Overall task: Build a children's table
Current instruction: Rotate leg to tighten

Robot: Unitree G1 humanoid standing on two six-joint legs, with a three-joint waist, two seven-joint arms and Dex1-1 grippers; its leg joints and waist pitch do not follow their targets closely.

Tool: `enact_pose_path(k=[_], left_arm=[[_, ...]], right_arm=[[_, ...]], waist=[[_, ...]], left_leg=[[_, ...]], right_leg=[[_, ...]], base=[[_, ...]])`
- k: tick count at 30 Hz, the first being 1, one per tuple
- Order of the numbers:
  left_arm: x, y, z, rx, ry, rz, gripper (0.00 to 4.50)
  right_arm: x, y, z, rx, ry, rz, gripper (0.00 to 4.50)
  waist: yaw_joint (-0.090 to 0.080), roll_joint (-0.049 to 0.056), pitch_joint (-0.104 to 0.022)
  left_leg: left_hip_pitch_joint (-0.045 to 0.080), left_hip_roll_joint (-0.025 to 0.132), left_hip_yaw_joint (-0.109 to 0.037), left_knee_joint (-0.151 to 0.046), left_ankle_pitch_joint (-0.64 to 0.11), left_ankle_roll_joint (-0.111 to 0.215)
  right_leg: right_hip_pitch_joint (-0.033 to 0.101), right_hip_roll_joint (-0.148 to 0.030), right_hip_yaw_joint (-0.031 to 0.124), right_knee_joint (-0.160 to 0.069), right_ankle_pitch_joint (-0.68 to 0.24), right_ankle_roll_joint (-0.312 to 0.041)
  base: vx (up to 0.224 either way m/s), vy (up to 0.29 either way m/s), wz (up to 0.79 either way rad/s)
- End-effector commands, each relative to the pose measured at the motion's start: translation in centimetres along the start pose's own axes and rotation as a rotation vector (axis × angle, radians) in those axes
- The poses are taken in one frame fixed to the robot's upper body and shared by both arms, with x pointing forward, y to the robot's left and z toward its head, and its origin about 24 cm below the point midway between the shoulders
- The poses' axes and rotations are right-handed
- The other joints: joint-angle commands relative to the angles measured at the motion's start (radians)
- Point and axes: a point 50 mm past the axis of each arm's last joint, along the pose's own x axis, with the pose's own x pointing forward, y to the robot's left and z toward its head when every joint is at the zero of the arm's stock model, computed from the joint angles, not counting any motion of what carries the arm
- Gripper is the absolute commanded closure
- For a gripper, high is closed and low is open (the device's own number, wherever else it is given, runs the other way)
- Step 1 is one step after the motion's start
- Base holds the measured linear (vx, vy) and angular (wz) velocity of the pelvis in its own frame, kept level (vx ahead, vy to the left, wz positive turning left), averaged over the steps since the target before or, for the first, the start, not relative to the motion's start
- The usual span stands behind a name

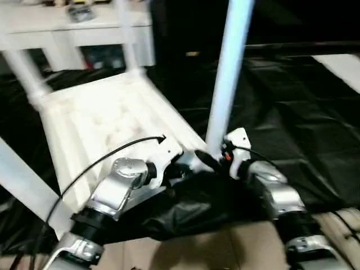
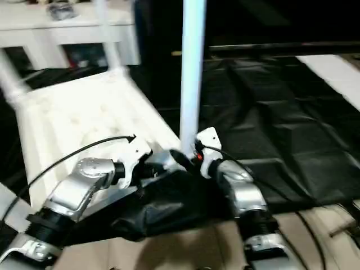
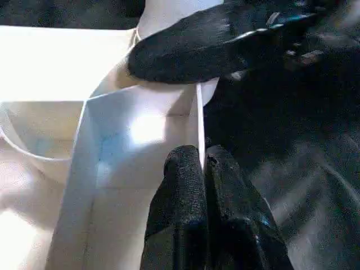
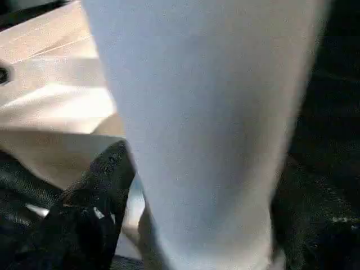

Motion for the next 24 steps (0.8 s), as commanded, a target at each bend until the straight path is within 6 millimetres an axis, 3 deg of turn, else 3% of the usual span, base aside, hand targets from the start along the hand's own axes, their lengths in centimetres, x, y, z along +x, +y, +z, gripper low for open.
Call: enact_pose_path(k=[1, 2, 4, 6, 10, 13, 14, 19, 24], left_arm=[[0.3, -1.1, 1.3, 0.069, -0.036, -0.122, 4.50], [0.0, -0.9, 1.2, 0.078, -0.026, -0.132, 4.50], [-0.5, -0.5, 0.9, 0.084, -0.010, -0.140, 4.50], [-0.9, -0.2, 0.5, 0.091, 0.009, -0.145, 4.50], [-1.2, 0.6, 0.5, 0.093, 0.018, -0.133, 4.50], [-1.3, 1.1, 0.7, 0.095, 0.020, -0.123, 4.50], [-1.3, 1.1, 0.8, 0.097, 0.019, -0.128, 4.50], [-1.3, 1.0, 0.8, 0.100, 0.018, -0.136, 4.50], [-1.0, 0.9, 0.6, 0.085, 0.004, -0.115, 4.50]], right_arm=[[-0.2, 0.7, 0.0, -0.013, 0.005, 0.102, 0.93], [-0.9, 0.7, 0.1, -0.027, 0.016, 0.171, 0.93], [-2.0, 1.0, 0.2, -0.052, 0.044, 0.289, 0.93], [-2.8, 1.4, 0.0, -0.051, 0.077, 0.379, 0.93], [-4.3, 2.4, -0.6, -0.051, 0.155, 0.544, 1.18], [-4.4, 2.8, -1.0, -0.052, 0.179, 0.573, 1.31], [-4.2, 2.9, -1.0, -0.045, 0.177, 0.568, 1.41], [-4.0, 3.2, -1.0, -0.042, 0.169, 0.567, 1.84], [-3.5, 3.6, -1.2, -0.019, 0.147, 0.518, 2.10]], waist=[[0.003, 0.000, -0.062], [0.005, -0.008, -0.063], [0.018, -0.004, -0.063], [0.025, -0.003, -0.064], [0.044, -0.006, -0.059], [0.044, -0.008, -0.054], [0.044, -0.004, -0.055], [0.039, -0.006, -0.055], [0.038, -0.006, -0.059]], left_leg=[[0.010, 0.019, 0.003, -0.063, -0.268, 0.054], [0.005, 0.018, 0.004, -0.062, -0.235, 0.066], [0.011, 0.021, 0.005, -0.058, -0.214, 0.082], [0.008, 0.022, 0.007, -0.057, -0.188, 0.092], [0.014, 0.024, 0.010, -0.058, -0.226, 0.083], [0.016, 0.021, 0.009, -0.064, -0.280, 0.050], [0.020, 0.022, 0.007, -0.066, -0.296, 0.039], [0.017, 0.022, 0.004, -0.067, -0.302, 0.032], [0.012, 0.022, 0.004, -0.066, -0.264, 0.036]], right_leg=[[0.043, -0.036, 0.033, -0.061, -0.223, -0.224], [0.049, -0.034, 0.032, -0.056, -0.187, -0.227], [0.049, -0.033, 0.033, -0.051, -0.148, -0.235], [0.052, -0.035, 0.033, -0.045, -0.118, -0.243], [0.048, -0.039, 0.035, -0.055, -0.211, -0.224], [0.045, -0.042, 0.035, -0.068, -0.331, -0.190], [0.042, -0.044, 0.035, -0.071, -0.362, -0.181], [0.043, -0.042, 0.035, -0.073, -0.365, -0.173], [0.047, -0.041, 0.035, -0.065, -0.302, -0.185]], base=[[0.000, 0.000, 0.00], [0.000, 0.000, 0.00], [0.000, 0.000, 0.00], [0.000, 0.000, 0.00], [0.000, 0.000, 0.00], [0.000, 0.000, 0.00], [0.000, 0.000, 0.00], [0.000, 0.000, 0.00], [0.000, 0.000, 0.00]])
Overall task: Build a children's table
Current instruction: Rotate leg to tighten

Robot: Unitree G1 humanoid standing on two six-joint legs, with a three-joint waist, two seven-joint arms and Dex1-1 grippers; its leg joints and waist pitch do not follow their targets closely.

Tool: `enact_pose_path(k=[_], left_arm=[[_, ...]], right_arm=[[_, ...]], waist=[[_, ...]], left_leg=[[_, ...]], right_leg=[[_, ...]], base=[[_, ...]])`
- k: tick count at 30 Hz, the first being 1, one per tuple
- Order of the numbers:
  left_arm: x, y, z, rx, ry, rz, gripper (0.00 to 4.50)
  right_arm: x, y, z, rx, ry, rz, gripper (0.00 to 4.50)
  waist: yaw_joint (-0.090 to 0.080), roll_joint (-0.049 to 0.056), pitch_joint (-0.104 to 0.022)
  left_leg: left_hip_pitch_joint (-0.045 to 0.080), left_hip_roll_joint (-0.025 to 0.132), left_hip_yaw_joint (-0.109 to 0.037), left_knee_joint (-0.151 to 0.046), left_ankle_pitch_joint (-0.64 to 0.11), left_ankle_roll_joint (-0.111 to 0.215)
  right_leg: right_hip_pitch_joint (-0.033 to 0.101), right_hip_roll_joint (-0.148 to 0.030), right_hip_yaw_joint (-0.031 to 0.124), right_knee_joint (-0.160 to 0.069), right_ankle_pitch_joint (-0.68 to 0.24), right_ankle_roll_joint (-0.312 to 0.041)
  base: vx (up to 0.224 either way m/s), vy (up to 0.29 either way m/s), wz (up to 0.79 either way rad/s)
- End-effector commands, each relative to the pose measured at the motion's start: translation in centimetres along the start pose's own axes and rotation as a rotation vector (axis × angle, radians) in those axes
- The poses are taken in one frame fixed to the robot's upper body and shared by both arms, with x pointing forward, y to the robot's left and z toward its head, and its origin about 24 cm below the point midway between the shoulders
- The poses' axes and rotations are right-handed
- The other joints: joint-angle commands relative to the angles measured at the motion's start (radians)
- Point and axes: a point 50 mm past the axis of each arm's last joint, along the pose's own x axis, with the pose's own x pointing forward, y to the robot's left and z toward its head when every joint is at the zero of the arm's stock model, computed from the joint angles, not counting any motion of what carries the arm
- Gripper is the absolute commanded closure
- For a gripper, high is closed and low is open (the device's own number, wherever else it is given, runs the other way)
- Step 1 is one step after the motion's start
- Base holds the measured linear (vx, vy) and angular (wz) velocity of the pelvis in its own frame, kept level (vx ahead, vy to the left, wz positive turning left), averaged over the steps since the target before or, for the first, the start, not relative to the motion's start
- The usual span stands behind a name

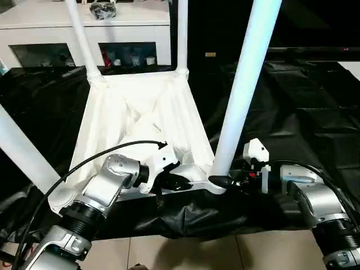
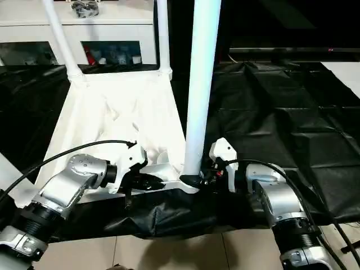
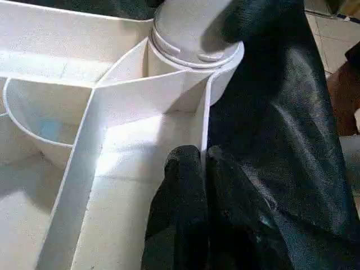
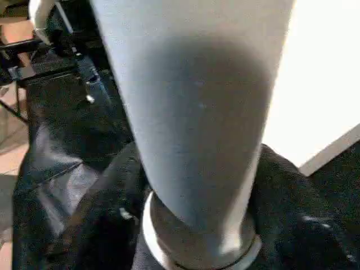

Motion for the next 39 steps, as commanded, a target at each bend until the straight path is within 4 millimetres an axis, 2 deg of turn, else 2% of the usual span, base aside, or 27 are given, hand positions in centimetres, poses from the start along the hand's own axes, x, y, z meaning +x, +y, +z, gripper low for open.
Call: enact_pose_path(k=[1, 5, 6, 7, 8, 10, 12, 13, 15, 17, 18, 19, 21, 23, 24, 25, 26, 27, 29, 30, 31, 33, 34, 36, 37, 38, 39], left_arm=[[0.2, 0.9, 1.3, 0.008, -0.048, 0.106, 4.50], [1.0, 1.2, 2.0, -0.050, -0.090, 0.199, 4.50], [1.2, 1.3, 2.2, -0.058, -0.096, 0.214, 4.50], [1.3, 1.3, 2.3, -0.068, -0.104, 0.235, 4.50], [2.0, 1.5, 2.8, -0.096, -0.127, 0.278, 4.50], [2.8, 1.3, 3.3, -0.115, -0.145, 0.300, 4.50], [3.2, 1.2, 3.5, -0.117, -0.149, 0.300, 4.50], [3.3, 1.2, 3.5, -0.117, -0.150, 0.299, 4.50], [3.8, 0.9, 3.8, -0.118, -0.162, 0.293, 4.50], [4.0, 0.7, 4.0, -0.113, -0.167, 0.285, 4.50], [3.9, 0.7, 3.9, -0.104, -0.159, 0.284, 4.50], [3.9, 0.8, 3.9, -0.100, -0.156, 0.284, 4.50], [3.5, 0.8, 3.4, -0.063, -0.132, 0.271, 4.50], [2.8, 0.6, 2.9, -0.038, -0.116, 0.233, 4.50], [2.8, 0.6, 2.9, -0.038, -0.116, 0.233, 4.50], [2.6, 0.6, 2.8, -0.036, -0.114, 0.223, 4.50], [2.4, 0.6, 2.7, -0.031, -0.108, 0.214, 4.50], [2.2, 0.6, 2.6, -0.026, -0.103, 0.208, 4.50], [1.5, 0.6, 2.0, -0.007, -0.078, 0.166, 4.50], [1.3, 0.6, 1.8, -0.003, -0.068, 0.152, 4.50], [1.0, 0.5, 1.5, 0.008, -0.055, 0.124, 4.50], [0.8, 0.5, 1.2, 0.019, -0.041, 0.099, 4.50], [0.5, 0.5, 1.0, 0.025, -0.030, 0.089, 4.50], [0.3, 0.5, 0.8, 0.024, -0.023, 0.081, 4.50], [0.1, 0.6, 0.7, 0.024, -0.016, 0.071, 4.50], [0.0, 0.6, 0.7, 0.025, -0.013, 0.067, 4.50], [0.0, 0.6, 0.7, 0.025, -0.012, 0.065, 4.50]], right_arm=[[3.1, 2.5, -1.4, 0.061, 0.002, 0.130, 2.30], [4.4, 1.3, -1.8, 0.120, -0.042, -0.068, 2.42], [4.7, 1.1, -1.8, 0.137, -0.046, -0.104, 2.45], [5.0, 0.8, -1.9, 0.161, -0.049, -0.152, 2.46], [5.8, 0.2, -2.1, 0.201, -0.062, -0.266, 2.46], [6.8, -0.4, -2.3, 0.257, -0.061, -0.394, 2.48], [7.2, -0.6, -2.4, 0.283, -0.056, -0.446, 2.49], [7.3, -0.6, -2.4, 0.286, -0.055, -0.452, 2.49], [8.1, -0.6, -2.4, 0.303, -0.044, -0.502, 2.49], [9.2, -0.2, -1.9, 0.279, -0.052, -0.495, 2.49], [9.6, -0.1, -1.5, 0.279, -0.071, -0.478, 1.93], [9.7, -0.1, -1.4, 0.280, -0.079, -0.472, 1.79], [9.5, -0.1, -1.0, 0.296, -0.110, -0.430, 1.73], [8.8, 0.1, -0.6, 0.204, -0.111, -0.338, 1.44], [8.8, 0.1, -0.6, 0.204, -0.111, -0.338, 1.44], [8.5, 0.3, -0.5, 0.175, -0.110, -0.295, 1.36], [8.2, 0.6, -0.5, 0.147, -0.108, -0.233, 1.26], [8.0, 0.9, -0.4, 0.128, -0.105, -0.184, 1.26], [6.7, 2.0, -0.8, 0.046, -0.058, -0.015, 1.26], [6.2, 2.4, -0.9, 0.038, -0.042, 0.034, 1.26], [5.7, 2.6, -1.1, 0.037, -0.026, 0.079, 1.26], [5.3, 2.8, -1.3, 0.039, -0.009, 0.119, 1.26], [4.9, 2.9, -1.4, 0.046, 0.003, 0.143, 1.26], [4.5, 3.0, -1.6, 0.049, 0.014, 0.165, 1.26], [4.2, 3.1, -1.7, 0.049, 0.027, 0.190, 1.26], [4.1, 3.2, -1.8, 0.049, 0.032, 0.199, 1.41], [4.1, 3.2, -1.8, 0.049, 0.034, 0.203, 1.50]], waist=[[-0.005, -0.006, -0.057], [-0.012, -0.009, -0.051], [-0.021, -0.008, -0.048], [-0.021, -0.008, -0.048], [-0.037, -0.006, -0.049], [-0.049, -0.004, -0.048], [-0.063, -0.005, -0.046], [-0.063, -0.004, -0.046], [-0.068, -0.004, -0.046], [-0.072, -0.003, -0.046], [-0.076, -0.002, -0.046], [-0.078, -0.002, -0.046], [-0.082, -0.001, -0.046], [-0.081, 0.001, -0.048], [-0.078, 0.001, -0.048], [-0.077, 0.001, -0.049], [-0.073, 0.003, -0.049], [-0.070, 0.002, -0.051], [-0.064, 0.001, -0.051], [-0.058, -0.004, -0.052], [-0.055, -0.002, -0.051], [-0.046, -0.002, -0.056], [-0.043, -0.011, -0.056], [-0.038, -0.005, -0.057], [-0.036, -0.007, -0.056], [-0.033, -0.004, -0.056], [-0.032, -0.005, -0.056]], left_leg=[[0.009, 0.020, -0.003, -0.067, -0.266, 0.036], [0.011, 0.016, -0.005, -0.071, -0.312, 0.017], [0.010, 0.014, -0.008, -0.072, -0.333, 0.008], [0.010, 0.014, -0.008, -0.072, -0.333, 0.008], [0.005, 0.013, -0.012, -0.074, -0.349, -0.004], [0.005, 0.010, -0.017, -0.075, -0.373, -0.008], [0.003, 0.005, -0.021, -0.074, -0.398, -0.009], [0.003, 0.005, -0.023, -0.074, -0.403, -0.009], [0.009, 0.002, -0.022, -0.070, -0.420, -0.003], [0.009, 0.002, -0.023, -0.069, -0.426, 0.002], [0.007, 0.003, -0.024, -0.071, -0.431, 0.003], [0.008, 0.003, -0.024, -0.071, -0.438, 0.005], [0.010, 0.004, -0.025, -0.073, -0.461, 0.011], [0.007, 0.007, -0.025, -0.075, -0.454, 0.013], [0.007, 0.010, -0.025, -0.076, -0.452, 0.014], [0.010, 0.011, -0.020, -0.074, -0.442, 0.016], [0.008, 0.011, -0.019, -0.075, -0.432, 0.020], [0.006, 0.013, -0.017, -0.074, -0.407, 0.027], [0.008, 0.014, -0.014, -0.073, -0.391, 0.033], [0.011, 0.016, -0.011, -0.071, -0.376, 0.045], [0.012, 0.015, -0.007, -0.070, -0.369, 0.050], [0.008, 0.017, -0.007, -0.069, -0.316, 0.055], [0.005, 0.017, -0.006, -0.069, -0.290, 0.060], [0.005, 0.018, -0.007, -0.069, -0.268, 0.059], [0.004, 0.019, -0.007, -0.070, -0.264, 0.057], [0.007, 0.020, -0.006, -0.070, -0.268, 0.054], [0.007, 0.020, -0.006, -0.070, -0.271, 0.053]], right_leg=[[0.043, -0.040, 0.032, -0.066, -0.293, -0.195], [0.039, -0.043, 0.029, -0.076, -0.397, -0.171], [0.036, -0.044, 0.027, -0.083, -0.449, -0.151], [0.036, -0.044, 0.027, -0.083, -0.449, -0.151], [0.038, -0.043, 0.023, -0.083, -0.477, -0.136], [0.039, -0.043, 0.017, -0.091, -0.523, -0.115], [0.037, -0.044, 0.011, -0.100, -0.575, -0.094], [0.037, -0.045, 0.010, -0.102, -0.585, -0.086], [0.027, -0.043, 0.009, -0.110, -0.598, -0.080], [0.026, -0.043, 0.008, -0.111, -0.598, -0.083], [0.026, -0.041, 0.008, -0.110, -0.583, -0.086], [0.026, -0.040, 0.007, -0.110, -0.580, -0.088], [0.025, -0.039, 0.007, -0.110, -0.572, -0.094], [0.026, -0.039, 0.011, -0.104, -0.536, -0.105], [0.029, -0.038, 0.012, -0.102, -0.511, -0.114], [0.025, -0.038, 0.018, -0.097, -0.474, -0.134], [0.030, -0.037, 0.018, -0.094, -0.444, -0.147], [0.033, -0.037, 0.022, -0.088, -0.401, -0.162], [0.033, -0.035, 0.023, -0.086, -0.374, -0.172], [0.034, -0.035, 0.027, -0.082, -0.353, -0.181], [0.032, -0.035, 0.029, -0.082, -0.346, -0.187], [0.040, -0.036, 0.031, -0.071, -0.292, -0.207], [0.042, -0.037, 0.031, -0.068, -0.271, -0.212], [0.044, -0.038, 0.031, -0.064, -0.259, -0.215], [0.045, -0.039, 0.031, -0.064, -0.259, -0.217], [0.043, -0.039, 0.032, -0.063, -0.259, -0.217], [0.043, -0.039, 0.032, -0.064, -0.259, -0.217]], base=[[0.000, 0.000, 0.00], [0.000, 0.000, 0.00], [0.000, 0.000, 0.00], [0.000, 0.000, 0.00], [0.000, 0.000, 0.00], [0.000, 0.000, 0.00], [0.000, 0.000, 0.00], [0.000, 0.000, 0.00], [0.000, 0.000, 0.00], [0.000, 0.000, 0.00], [0.000, 0.000, 0.00], [0.000, 0.000, 0.00], [0.000, 0.000, 0.00], [0.000, 0.000, 0.00], [0.000, 0.000, 0.00], [0.000, 0.000, 0.00], [0.000, 0.000, 0.00], [0.000, 0.000, 0.00], [0.000, 0.000, 0.00], [0.000, 0.000, 0.00], [0.000, 0.000, 0.00], [0.000, 0.000, 0.00], [0.000, 0.000, 0.00], [0.000, 0.000, 0.00], [0.000, 0.000, 0.00], [0.000, 0.000, 0.00], [0.000, 0.000, 0.00]])
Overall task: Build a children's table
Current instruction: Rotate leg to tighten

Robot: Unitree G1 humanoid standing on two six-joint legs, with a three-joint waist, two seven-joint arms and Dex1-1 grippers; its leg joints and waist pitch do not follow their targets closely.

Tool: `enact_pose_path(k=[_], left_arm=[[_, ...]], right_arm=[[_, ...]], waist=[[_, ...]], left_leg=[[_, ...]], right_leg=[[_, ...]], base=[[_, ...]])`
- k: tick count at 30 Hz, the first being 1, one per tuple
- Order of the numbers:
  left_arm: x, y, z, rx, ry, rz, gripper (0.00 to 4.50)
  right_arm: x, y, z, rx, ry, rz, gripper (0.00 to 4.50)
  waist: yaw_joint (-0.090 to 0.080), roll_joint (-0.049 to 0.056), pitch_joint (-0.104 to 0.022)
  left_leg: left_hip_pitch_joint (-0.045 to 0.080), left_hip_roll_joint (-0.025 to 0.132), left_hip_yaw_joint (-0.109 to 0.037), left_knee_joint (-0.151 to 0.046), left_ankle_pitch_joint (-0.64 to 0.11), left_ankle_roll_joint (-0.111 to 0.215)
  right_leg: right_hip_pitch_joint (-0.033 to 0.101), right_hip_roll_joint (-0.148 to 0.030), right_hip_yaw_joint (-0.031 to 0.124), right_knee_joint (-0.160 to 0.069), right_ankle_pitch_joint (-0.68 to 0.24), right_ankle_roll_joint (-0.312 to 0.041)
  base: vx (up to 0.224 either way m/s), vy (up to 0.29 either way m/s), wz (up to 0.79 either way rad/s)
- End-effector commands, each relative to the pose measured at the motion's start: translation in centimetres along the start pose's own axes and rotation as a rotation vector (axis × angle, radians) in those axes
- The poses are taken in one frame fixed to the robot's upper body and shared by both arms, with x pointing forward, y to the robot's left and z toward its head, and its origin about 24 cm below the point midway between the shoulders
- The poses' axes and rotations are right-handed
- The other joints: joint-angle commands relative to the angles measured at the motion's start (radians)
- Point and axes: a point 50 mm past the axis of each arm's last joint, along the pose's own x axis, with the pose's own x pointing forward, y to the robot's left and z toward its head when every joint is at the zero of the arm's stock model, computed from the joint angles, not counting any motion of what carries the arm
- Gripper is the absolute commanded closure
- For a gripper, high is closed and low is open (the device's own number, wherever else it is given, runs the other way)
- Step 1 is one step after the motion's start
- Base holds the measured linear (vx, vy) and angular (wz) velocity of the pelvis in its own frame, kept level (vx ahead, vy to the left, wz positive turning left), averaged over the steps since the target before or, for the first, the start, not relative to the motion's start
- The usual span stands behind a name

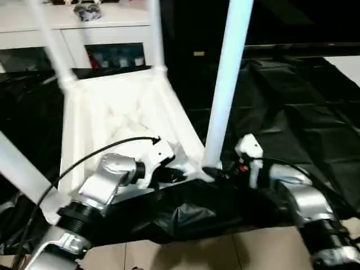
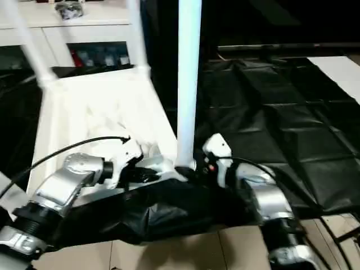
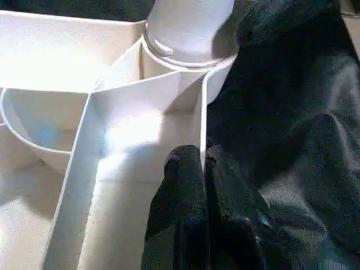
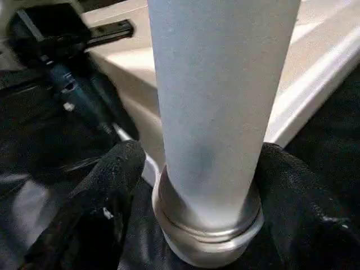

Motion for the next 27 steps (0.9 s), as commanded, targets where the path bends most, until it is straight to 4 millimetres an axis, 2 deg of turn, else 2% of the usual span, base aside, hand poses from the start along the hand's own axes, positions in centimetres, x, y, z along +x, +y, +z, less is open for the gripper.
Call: enact_pose_path(k=[1, 3, 7, 8, 11, 16, 19, 21, 22, 23, 24, 25, 26, 27], left_arm=[[0.7, -0.2, 1.0, 0.040, -0.007, -0.022, 4.50], [0.6, -0.2, 1.0, 0.044, -0.006, -0.030, 4.50], [0.5, -0.2, 0.9, 0.048, -0.005, -0.046, 4.50], [0.4, -0.3, 0.7, 0.048, -0.004, -0.050, 4.50], [0.4, -0.3, 0.6, 0.048, -0.002, -0.053, 4.50], [0.7, -0.1, 0.8, 0.043, -0.005, -0.027, 4.50], [1.2, 0.3, 1.2, 0.016, -0.020, 0.043, 4.50], [1.9, 0.5, 1.8, -0.007, -0.047, 0.097, 4.50], [2.2, 0.5, 2.1, -0.020, -0.063, 0.118, 4.50], [2.7, 0.5, 2.4, -0.033, -0.080, 0.138, 4.50], [2.7, 0.5, 2.4, -0.033, -0.080, 0.138, 4.50], [3.8, 0.1, 3.3, -0.052, -0.110, 0.148, 4.50], [4.1, 0.0, 3.5, -0.055, -0.117, 0.149, 4.50], [4.9, -0.5, 4.1, -0.056, -0.136, 0.137, 4.50]], right_arm=[[2.4, 3.6, -2.2, 0.053, 0.096, 0.284, 1.58], [2.2, 3.6, -2.4, 0.048, 0.109, 0.283, 1.60], [2.2, 3.5, -2.2, 0.041, 0.105, 0.264, 1.99], [2.3, 3.4, -2.2, 0.044, 0.099, 0.245, 2.06], [2.3, 3.3, -2.0, 0.052, 0.087, 0.234, 2.32], [2.4, 3.3, -2.2, 0.060, 0.084, 0.217, 2.47], [3.0, 2.8, -2.4, 0.098, 0.060, 0.110, 2.50], [3.8, 2.2, -2.7, 0.156, 0.051, -0.011, 2.51], [4.2, 2.0, -2.8, 0.167, 0.043, -0.054, 2.51], [4.7, 1.9, -3.0, 0.181, 0.037, -0.106, 2.51], [4.7, 1.9, -3.0, 0.181, 0.037, -0.106, 2.51], [5.8, 1.7, -3.1, 0.225, 0.029, -0.192, 2.51], [6.2, 1.7, -3.1, 0.239, 0.027, -0.218, 2.51], [7.2, 1.6, -3.1, 0.278, 0.022, -0.285, 2.51]], waist=[[0.003, -0.004, -0.054], [0.006, -0.005, -0.053], [0.008, -0.005, -0.051], [0.007, -0.002, -0.051], [0.006, -0.004, -0.051], [0.007, -0.003, -0.053], [0.005, -0.003, -0.047], [0.000, -0.005, -0.040], [-0.004, -0.012, -0.038], [-0.007, -0.005, -0.035], [-0.011, -0.006, -0.034], [-0.017, -0.005, -0.035], [-0.031, -0.003, -0.032], [-0.042, -0.001, -0.032]], left_leg=[[0.007, 0.021, 0.000, -0.066, -0.271, 0.050], [0.009, 0.020, 0.002, -0.065, -0.275, 0.048], [0.009, 0.020, 0.001, -0.068, -0.299, 0.036], [0.010, 0.019, 0.000, -0.068, -0.303, 0.033], [0.009, 0.019, -0.001, -0.069, -0.306, 0.031], [0.008, 0.020, -0.001, -0.068, -0.292, 0.033], [0.009, 0.019, -0.001, -0.071, -0.322, 0.026], [0.015, 0.015, -0.004, -0.073, -0.379, 0.006], [0.020, 0.012, -0.007, -0.072, -0.408, 0.000], [0.023, 0.011, -0.011, -0.072, -0.431, -0.009], [0.024, 0.009, -0.012, -0.072, -0.444, -0.010], [0.024, 0.007, -0.017, -0.072, -0.463, -0.015], [0.020, 0.006, -0.021, -0.073, -0.486, -0.021], [0.019, 0.005, -0.027, -0.074, -0.514, -0.023]], right_leg=[[0.046, -0.040, 0.033, -0.062, -0.254, -0.218], [0.044, -0.041, 0.034, -0.064, -0.263, -0.217], [0.044, -0.042, 0.033, -0.069, -0.314, -0.199], [0.043, -0.041, 0.034, -0.070, -0.320, -0.197], [0.044, -0.040, 0.033, -0.069, -0.321, -0.194], [0.046, -0.040, 0.033, -0.066, -0.298, -0.200], [0.042, -0.041, 0.032, -0.072, -0.351, -0.190], [0.037, -0.044, 0.028, -0.084, -0.467, -0.161], [0.033, -0.045, 0.024, -0.095, -0.552, -0.128], [0.029, -0.047, 0.021, -0.101, -0.614, -0.100], [0.026, -0.046, 0.018, -0.108, -0.641, -0.087], [0.028, -0.046, 0.013, -0.113, -0.673, -0.064], [0.026, -0.044, 0.007, -0.117, -0.682, -0.057], [0.029, -0.043, -0.002, -0.122, -0.695, -0.044]], base=[[0.000, 0.000, 0.00], [0.000, 0.000, 0.00], [0.000, 0.000, 0.00], [0.000, 0.000, 0.00], [0.000, 0.000, 0.00], [0.000, 0.000, 0.00], [0.000, 0.000, 0.00], [0.000, 0.000, 0.00], [0.000, 0.000, 0.00], [-0.053, 0.004, -0.05], [-0.053, 0.004, -0.05], [-0.052, 0.012, -0.08], [-0.053, 0.020, -0.12], [-0.053, 0.020, -0.12]])
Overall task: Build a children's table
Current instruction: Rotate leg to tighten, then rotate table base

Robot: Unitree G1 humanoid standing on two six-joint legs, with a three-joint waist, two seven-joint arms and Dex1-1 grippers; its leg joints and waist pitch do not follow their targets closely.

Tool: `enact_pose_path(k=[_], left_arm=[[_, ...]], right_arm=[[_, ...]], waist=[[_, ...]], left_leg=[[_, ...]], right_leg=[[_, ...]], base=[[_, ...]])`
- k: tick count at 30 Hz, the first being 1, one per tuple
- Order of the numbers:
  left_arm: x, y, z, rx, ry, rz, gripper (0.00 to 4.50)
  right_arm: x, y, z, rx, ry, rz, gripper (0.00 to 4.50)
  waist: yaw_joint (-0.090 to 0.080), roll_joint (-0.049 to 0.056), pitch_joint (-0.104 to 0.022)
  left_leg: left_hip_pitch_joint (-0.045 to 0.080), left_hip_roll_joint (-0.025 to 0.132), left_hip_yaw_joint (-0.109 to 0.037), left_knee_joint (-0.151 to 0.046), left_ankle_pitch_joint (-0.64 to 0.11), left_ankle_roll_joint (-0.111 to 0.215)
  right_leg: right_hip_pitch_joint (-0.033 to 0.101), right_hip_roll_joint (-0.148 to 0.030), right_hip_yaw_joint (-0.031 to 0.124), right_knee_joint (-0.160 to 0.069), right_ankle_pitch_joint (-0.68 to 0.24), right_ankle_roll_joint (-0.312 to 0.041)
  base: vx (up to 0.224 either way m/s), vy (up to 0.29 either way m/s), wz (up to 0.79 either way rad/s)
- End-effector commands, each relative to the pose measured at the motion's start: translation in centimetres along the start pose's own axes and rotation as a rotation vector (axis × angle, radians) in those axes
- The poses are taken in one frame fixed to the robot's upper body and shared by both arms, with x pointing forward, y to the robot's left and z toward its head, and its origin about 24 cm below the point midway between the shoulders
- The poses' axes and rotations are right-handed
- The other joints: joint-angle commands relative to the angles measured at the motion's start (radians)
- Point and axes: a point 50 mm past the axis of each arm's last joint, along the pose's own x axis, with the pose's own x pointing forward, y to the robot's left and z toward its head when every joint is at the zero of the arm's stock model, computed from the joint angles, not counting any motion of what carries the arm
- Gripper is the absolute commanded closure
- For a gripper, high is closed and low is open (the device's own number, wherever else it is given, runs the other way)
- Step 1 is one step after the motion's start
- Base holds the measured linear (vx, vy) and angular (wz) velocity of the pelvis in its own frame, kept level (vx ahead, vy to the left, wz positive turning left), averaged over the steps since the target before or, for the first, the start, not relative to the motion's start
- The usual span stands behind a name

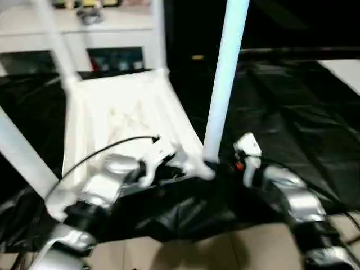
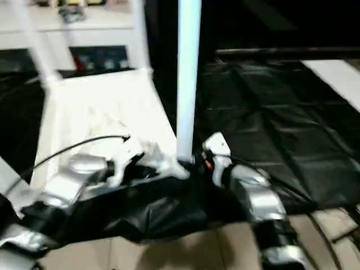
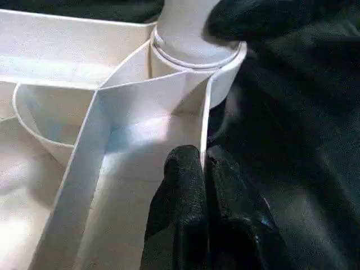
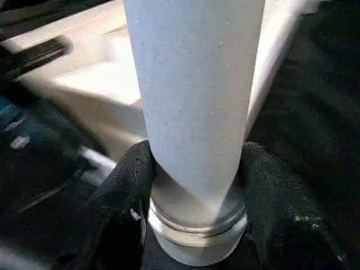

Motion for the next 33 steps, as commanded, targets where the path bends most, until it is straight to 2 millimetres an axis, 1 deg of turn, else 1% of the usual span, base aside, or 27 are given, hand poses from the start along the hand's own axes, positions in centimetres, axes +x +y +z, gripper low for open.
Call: enact_pose_path(k=[1, 2, 3, 4, 5, 7, 8, 9, 10, 11, 12, 13, 14, 15, 16, 17, 18, 19, 20, 21, 22, 23, 25, 26, 28, 32, 33], left_arm=[[2.5, -2.4, 3.5, 0.044, -0.115, -0.086, 4.50], [2.6, -2.6, 3.6, 0.050, -0.118, -0.092, 4.50], [2.8, -2.8, 3.7, 0.054, -0.120, -0.094, 4.50], [2.8, -2.9, 3.7, 0.060, -0.120, -0.103, 4.50], [2.8, -3.0, 3.7, 0.070, -0.118, -0.112, 4.50], [2.7, -2.9, 3.6, 0.076, -0.113, -0.109, 4.50], [2.5, -2.8, 3.4, 0.086, -0.105, -0.101, 4.50], [2.4, -2.6, 3.3, 0.093, -0.099, -0.095, 4.50], [2.3, -2.4, 3.1, 0.105, -0.088, -0.082, 4.50], [2.1, -2.0, 2.8, 0.116, -0.080, -0.071, 4.50], [2.0, -1.9, 2.8, 0.117, -0.078, -0.067, 4.50], [1.9, -1.9, 2.7, 0.117, -0.077, -0.067, 4.50], [1.7, -1.7, 2.6, 0.124, -0.073, -0.064, 4.50], [1.7, -1.6, 2.6, 0.126, -0.072, -0.062, 4.50], [1.5, -1.4, 2.5, 0.128, -0.070, -0.059, 4.50], [1.4, -1.3, 2.5, 0.130, -0.069, -0.057, 4.50], [1.2, -1.2, 2.4, 0.130, -0.068, -0.053, 4.50], [1.1, -1.0, 2.4, 0.130, -0.068, -0.049, 4.50], [1.0, -0.9, 2.3, 0.131, -0.066, -0.047, 4.50], [0.9, -0.9, 2.2, 0.132, -0.064, -0.046, 4.50], [0.8, -0.8, 2.0, 0.133, -0.062, -0.045, 4.50], [0.6, -0.8, 1.8, 0.139, -0.058, -0.057, 4.50], [0.5, -0.9, 1.7, 0.145, -0.055, -0.073, 4.50], [0.4, -1.1, 1.5, 0.151, -0.053, -0.093, 4.50], [0.2, -1.2, 1.4, 0.156, -0.050, -0.102, 4.50], [-0.1, -1.3, 1.1, 0.189, -0.044, -0.108, 4.50], [-0.1, -1.3, 1.2, 0.191, -0.046, -0.100, 4.50]], right_arm=[[2.8, 3.7, -3.1, 0.113, 0.124, 0.052, 2.51], [3.2, 3.8, -2.9, 0.106, 0.118, 0.024, 2.51], [3.4, 3.8, -2.8, 0.100, 0.114, 0.005, 2.51], [3.7, 3.9, -2.7, 0.096, 0.108, -0.009, 2.51], [3.8, 3.8, -2.6, 0.107, 0.094, -0.026, 2.16], [3.8, 3.7, -2.4, 0.125, 0.081, -0.032, 1.81], [3.8, 3.5, -2.4, 0.153, 0.070, -0.041, 1.81], [3.7, 3.4, -2.3, 0.151, 0.066, -0.040, 1.72], [3.6, 3.2, -2.2, 0.137, 0.059, -0.042, 1.58], [3.3, 2.7, -1.9, 0.094, 0.047, -0.046, 1.45], [3.1, 2.4, -1.7, 0.070, 0.038, -0.042, 1.39], [3.0, 2.4, -1.6, 0.066, 0.037, -0.041, 1.35], [2.2, 1.7, -1.2, 0.028, 0.020, -0.033, 1.35], [1.8, 1.4, -1.1, 0.014, 0.014, -0.031, 1.35], [0.7, 0.6, -0.8, -0.005, 0.003, -0.023, 1.35], [-0.4, -0.1, -0.4, -0.023, -0.005, -0.014, 1.35], [-1.9, -0.8, -0.1, -0.047, -0.014, 0.011, 1.35], [-3.0, -1.3, 0.1, -0.059, -0.017, 0.035, 1.35], [-4.5, -1.8, 0.3, -0.067, -0.010, 0.070, 1.35], [-5.6, -2.1, 0.3, -0.074, -0.002, 0.093, 1.35], [-7.0, -2.5, 0.3, -0.083, 0.016, 0.124, 1.35], [-9.1, -3.1, 0.2, -0.079, 0.046, 0.154, 1.35], [-10.6, -3.5, 0.3, -0.074, 0.068, 0.167, 1.35], [-11.4, -3.7, 0.4, -0.067, 0.077, 0.171, 1.35], [-11.8, -3.6, 0.5, -0.067, 0.080, 0.179, 1.35], [-12.0, -2.9, 1.1, -0.060, 0.067, 0.225, 1.35], [-12.0, -2.8, 1.1, -0.060, 0.066, 0.229, 1.35]], waist=[[-0.009, 0.002, -0.033], [-0.026, 0.016, -0.032], [-0.032, 0.023, -0.030], [-0.046, 0.026, -0.027], [-0.056, 0.033, -0.023], [-0.060, 0.034, -0.018], [-0.058, 0.030, -0.015], [-0.058, 0.030, -0.012], [-0.059, 0.028, -0.010], [-0.060, 0.030, -0.006], [-0.057, 0.035, -0.002], [-0.037, 0.045, -0.010], [0.000, 0.044, -0.008], [0.005, 0.014, -0.003], [0.009, -0.041, 0.005], [0.045, -0.035, -0.012], [0.049, -0.045, -0.018], [0.070, -0.033, -0.036], [0.083, -0.016, -0.047], [0.083, -0.015, -0.045], [0.083, -0.015, -0.040], [0.080, -0.013, -0.045], [0.081, -0.013, -0.050], [0.076, -0.015, -0.049], [0.072, -0.017, -0.049], [0.066, -0.017, -0.047], [0.066, -0.019, -0.047]], left_leg=[[0.006, 0.007, -0.022, -0.076, -0.514, -0.023], [0.007, 0.007, -0.033, -0.081, -0.571, -0.022], [0.011, 0.011, -0.036, -0.083, -0.601, -0.020], [0.012, 0.015, -0.044, -0.090, -0.658, -0.020], [0.013, 0.021, -0.053, -0.100, -0.716, -0.021], [0.017, 0.030, -0.056, -0.111, -0.775, -0.021], [0.037, 0.028, -0.050, -0.111, -0.806, -0.021], [0.043, 0.024, -0.049, -0.106, -0.803, -0.021], [0.051, 0.013, -0.045, -0.092, -0.769, -0.016], [0.058, 0.010, -0.041, -0.083, -0.752, -0.007], [0.026, 0.033, -0.048, -0.114, -0.791, -0.004], [-0.008, 0.058, -0.058, -0.143, -0.816, -0.012], [-0.026, 0.086, -0.046, -0.200, -0.896, -0.031], [0.015, 0.070, -0.028, -0.185, -0.865, -0.026], [0.111, -0.033, 0.001, -0.017, -0.611, -0.019], [0.082, -0.032, 0.005, 0.033, -0.321, 0.033], [0.034, -0.018, -0.007, 0.002, -0.234, 0.051], [-0.001, -0.005, -0.013, -0.040, -0.153, 0.056], [0.001, 0.023, -0.008, -0.059, -0.091, 0.056], [-0.002, 0.024, -0.006, -0.059, -0.105, 0.067], [-0.002, 0.024, 0.006, -0.060, -0.187, 0.071], [-0.014, 0.023, 0.003, -0.062, -0.204, 0.070], [-0.019, 0.023, 0.003, -0.054, -0.173, 0.086], [-0.030, 0.018, 0.001, -0.053, -0.155, 0.095], [-0.022, 0.017, 0.005, -0.050, -0.167, 0.101], [-0.018, 0.019, 0.007, -0.049, -0.168, 0.107], [-0.017, 0.020, 0.008, -0.050, -0.170, 0.107]], right_leg=[[0.021, -0.043, 0.002, -0.114, -0.692, -0.049], [0.029, -0.041, -0.018, -0.123, -0.689, -0.037], [0.029, -0.041, -0.024, -0.127, -0.673, -0.039], [0.037, -0.040, -0.042, -0.132, -0.640, -0.040], [0.047, -0.037, -0.055, -0.130, -0.601, -0.043], [0.052, -0.034, -0.062, -0.125, -0.567, -0.048], [0.044, -0.036, -0.059, -0.129, -0.563, -0.060], [0.038, -0.038, -0.063, -0.136, -0.594, -0.057], [0.030, -0.044, -0.076, -0.157, -0.664, -0.034], [0.030, -0.038, -0.104, -0.179, -0.700, -0.004], [0.070, -0.030, -0.107, -0.131, -0.636, 0.006], [0.111, -0.041, -0.067, -0.042, -0.529, -0.015], [0.116, -0.033, -0.015, 0.057, -0.295, -0.068], [0.067, -0.030, 0.007, 0.025, -0.352, -0.072], [-0.065, -0.056, -0.016, -0.158, -0.859, -0.016], [-0.037, -0.115, 0.039, -0.175, -1.045, 0.010], [0.007, -0.123, 0.047, -0.150, -1.007, 0.004], [0.047, -0.104, 0.046, -0.112, -0.862, -0.003], [0.033, -0.056, 0.031, -0.071, -0.466, -0.072], [0.032, -0.049, 0.031, -0.062, -0.376, -0.103], [0.026, -0.040, 0.031, -0.061, -0.326, -0.154], [0.042, -0.040, 0.030, -0.050, -0.285, -0.180], [0.044, -0.038, 0.033, -0.042, -0.198, -0.202], [0.050, -0.036, 0.030, -0.036, -0.168, -0.209], [0.045, -0.037, 0.033, -0.042, -0.191, -0.213], [0.044, -0.039, 0.038, -0.045, -0.225, -0.209], [0.042, -0.039, 0.038, -0.046, -0.227, -0.209]], base=[[-0.053, 0.028, -0.18], [0.000, 0.000, 0.00], [0.000, 0.000, 0.00], [0.000, 0.000, 0.00], [0.000, 0.000, 0.00], [0.000, 0.000, 0.00], [0.000, 0.000, 0.00], [0.000, 0.000, 0.00], [0.000, 0.000, 0.00], [0.000, 0.000, 0.00], [0.000, 0.000, 0.00], [0.000, 0.000, 0.00], [-0.014, -0.073, 0.22], [-0.014, -0.073, 0.22], [0.087, -0.129, 0.28], [0.131, -0.091, 0.04], [0.131, -0.091, 0.04], [0.107, -0.035, -0.08], [0.084, -0.018, 0.04], [0.084, -0.018, 0.04], [0.062, 0.017, 0.10], [0.066, 0.035, 0.01], [0.066, 0.037, -0.02], [0.000, 0.000, 0.00], [0.000, 0.000, 0.00], [0.000, 0.000, 0.00], [0.000, 0.000, 0.00]])
